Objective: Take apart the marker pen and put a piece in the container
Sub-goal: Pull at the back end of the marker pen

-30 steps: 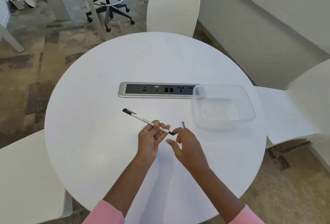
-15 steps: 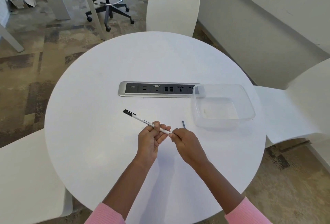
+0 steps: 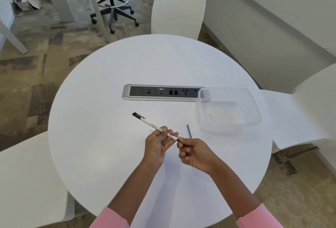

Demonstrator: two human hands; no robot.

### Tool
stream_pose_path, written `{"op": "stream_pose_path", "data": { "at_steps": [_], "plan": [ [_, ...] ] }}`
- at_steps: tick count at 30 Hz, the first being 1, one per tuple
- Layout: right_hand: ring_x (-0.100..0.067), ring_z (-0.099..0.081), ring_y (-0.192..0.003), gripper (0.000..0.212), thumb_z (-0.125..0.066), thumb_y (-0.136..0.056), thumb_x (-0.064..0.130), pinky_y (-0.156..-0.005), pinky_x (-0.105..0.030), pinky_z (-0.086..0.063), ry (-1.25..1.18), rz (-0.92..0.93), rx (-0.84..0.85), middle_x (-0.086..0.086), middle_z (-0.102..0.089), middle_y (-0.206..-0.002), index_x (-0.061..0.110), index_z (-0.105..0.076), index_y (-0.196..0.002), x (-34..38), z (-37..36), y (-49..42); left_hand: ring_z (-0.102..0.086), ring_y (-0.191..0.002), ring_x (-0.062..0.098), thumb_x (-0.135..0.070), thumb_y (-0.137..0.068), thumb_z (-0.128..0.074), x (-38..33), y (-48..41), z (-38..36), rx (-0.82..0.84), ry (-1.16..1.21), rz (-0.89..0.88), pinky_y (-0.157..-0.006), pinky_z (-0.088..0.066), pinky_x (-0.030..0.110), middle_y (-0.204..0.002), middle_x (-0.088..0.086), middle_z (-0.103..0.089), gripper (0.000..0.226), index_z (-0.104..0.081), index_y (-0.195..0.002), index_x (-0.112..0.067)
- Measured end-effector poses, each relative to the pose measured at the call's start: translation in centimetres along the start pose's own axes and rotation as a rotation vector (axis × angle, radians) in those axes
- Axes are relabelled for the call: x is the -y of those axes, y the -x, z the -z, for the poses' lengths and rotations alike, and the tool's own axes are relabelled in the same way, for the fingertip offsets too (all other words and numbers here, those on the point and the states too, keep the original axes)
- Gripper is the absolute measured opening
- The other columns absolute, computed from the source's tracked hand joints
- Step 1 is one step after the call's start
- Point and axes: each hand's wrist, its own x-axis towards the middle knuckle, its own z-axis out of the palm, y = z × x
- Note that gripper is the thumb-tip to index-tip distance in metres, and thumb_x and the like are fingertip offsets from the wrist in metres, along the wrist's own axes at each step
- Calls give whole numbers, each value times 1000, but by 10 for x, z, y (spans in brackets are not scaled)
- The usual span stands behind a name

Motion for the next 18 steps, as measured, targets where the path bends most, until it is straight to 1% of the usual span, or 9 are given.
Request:
{"op": "stream_pose_path", "data": {
  "at_steps": [3, 5, 7, 9, 11, 12, 14, 16, 18],
  "plan": [
    [-9, -45, -49, 38, -42, -93, 30, -47, -14, -36, 610, 361, -258, 5, -47, -47, 14, -58, -63, -6, -6, 3, -71, -60, 16, 1, -93, -41, -2, -1, 0, -27, 28, 2, -54, -57, 22, -53, -1, -66, 24, -56, -75, -4],
    [-7, -44, -55, 24, -49, -90, 32, -52, -14, -34, 938, 649, -358, 5, -48, -58, 16, -59, -77, -12, -7, 3, -71, -61, 16, 2, -93, -41, -4, -2, 1, -39, 35, 2, -53, -57, 22, -53, -1, -67, 25, -57, -75, -5],
    [-12, -48, -69, 18, -54, -88, 29, -60, -20, -40, 1187, 809, -405, 0, -52, -72, 12, -58, -91, -18, -8, 2, -71, -61, 16, 3, -93, -41, -5, -2, 2, -43, 29, 4, -53, -57, 21, -54, -1, -67, 25, -57, -76, -5],
    [-22, -53, -75, 17, -55, -89, 22, -60, -32, -47, 1363, 903, -461, -9, -58, -78, 5, -58, -91, -20, -11, 1, -71, -61, 15, 3, -93, -41, -4, -1, 2, -47, 30, 8, -52, -56, 20, -54, -1, -68, 25, -58, -77, -6],
    [-28, -56, -64, 13, -60, -85, 12, -46, -32, -47, 1453, 992, -495, -13, -58, -68, 1, -59, -77, -21, -13, 0, -71, -60, 15, 3, -93, -41, -4, -1, 2, -44, 40, 8, -50, -56, 21, -53, -1, -67, 24, -58, -77, -5],
    [-29, -55, -62, 14, -60, -84, 10, -44, -31, -46, 1470, 1009, -496, -14, -58, -66, 0, -59, -74, -21, -13, -1, -71, -60, 16, 3, -92, -41, -4, -1, 2, -44, 41, 8, -50, -56, 21, -53, 0, -67, 24, -57, -76, -5],
    [-29, -51, -69, 19, -51, -90, 12, -53, -35, -42, 1454, 978, -443, -16, -56, -72, -1, -58, -79, -20, -13, -5, -71, -59, 17, 2, -93, -41, -5, -1, 2, -51, 38, 10, -49, -56, 22, -52, 0, -67, 24, -57, -75, -4],
    [-25, -45, -72, 25, -43, -94, 16, -61, -31, -34, 1368, 901, -396, -14, -52, -74, 0, -56, -82, -18, -12, -8, -71, -58, 18, 2, -93, -42, -5, -1, 3, -61, 40, 11, -49, -56, 22, -52, 2, -67, 23, -57, -76, -3],
    [-19, -40, -63, 28, -43, -93, 18, -55, -27, -28, 1179, 788, -360, -7, -46, -65, 3, -54, -73, -15, -14, -8, -71, -59, 19, 2, -92, -42, -6, -3, 5, -65, 32, 9, -50, -57, 23, -53, 2, -68, 22, -57, -77, -2]
  ]
}}
